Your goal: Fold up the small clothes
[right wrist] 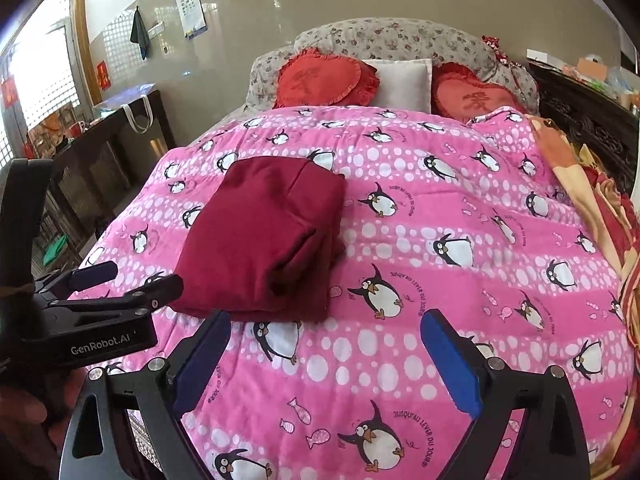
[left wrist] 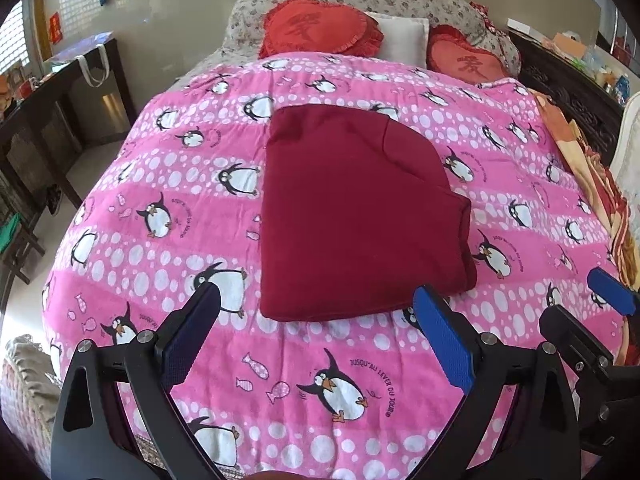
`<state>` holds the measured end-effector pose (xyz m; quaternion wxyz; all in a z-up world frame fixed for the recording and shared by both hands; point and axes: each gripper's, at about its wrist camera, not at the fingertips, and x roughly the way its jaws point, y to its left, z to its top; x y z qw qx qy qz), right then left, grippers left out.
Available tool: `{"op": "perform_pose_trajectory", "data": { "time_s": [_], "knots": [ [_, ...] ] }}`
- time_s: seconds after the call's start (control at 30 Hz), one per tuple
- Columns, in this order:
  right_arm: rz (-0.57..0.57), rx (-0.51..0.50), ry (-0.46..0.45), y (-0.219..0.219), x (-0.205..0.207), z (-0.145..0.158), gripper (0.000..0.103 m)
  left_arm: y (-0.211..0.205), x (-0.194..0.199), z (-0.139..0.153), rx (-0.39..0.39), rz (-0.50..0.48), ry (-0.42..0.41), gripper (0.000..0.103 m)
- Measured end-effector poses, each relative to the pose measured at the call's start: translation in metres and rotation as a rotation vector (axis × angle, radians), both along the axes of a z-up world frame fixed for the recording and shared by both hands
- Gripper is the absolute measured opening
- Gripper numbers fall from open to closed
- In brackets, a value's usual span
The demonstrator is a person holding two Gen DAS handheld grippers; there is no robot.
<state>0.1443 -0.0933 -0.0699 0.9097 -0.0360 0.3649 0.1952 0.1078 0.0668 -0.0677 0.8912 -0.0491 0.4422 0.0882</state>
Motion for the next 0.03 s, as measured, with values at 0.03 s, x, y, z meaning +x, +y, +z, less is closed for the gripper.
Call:
{"op": "perform_pose_trajectory", "data": {
  "time_s": [0.03],
  "knots": [
    [0.0, 0.001, 0.0, 0.0001, -0.0004, -0.0004, 0.095, 0.0008, -0.0007, 0.0003, 0.001, 0.002, -0.004, 0.098]
  ]
}}
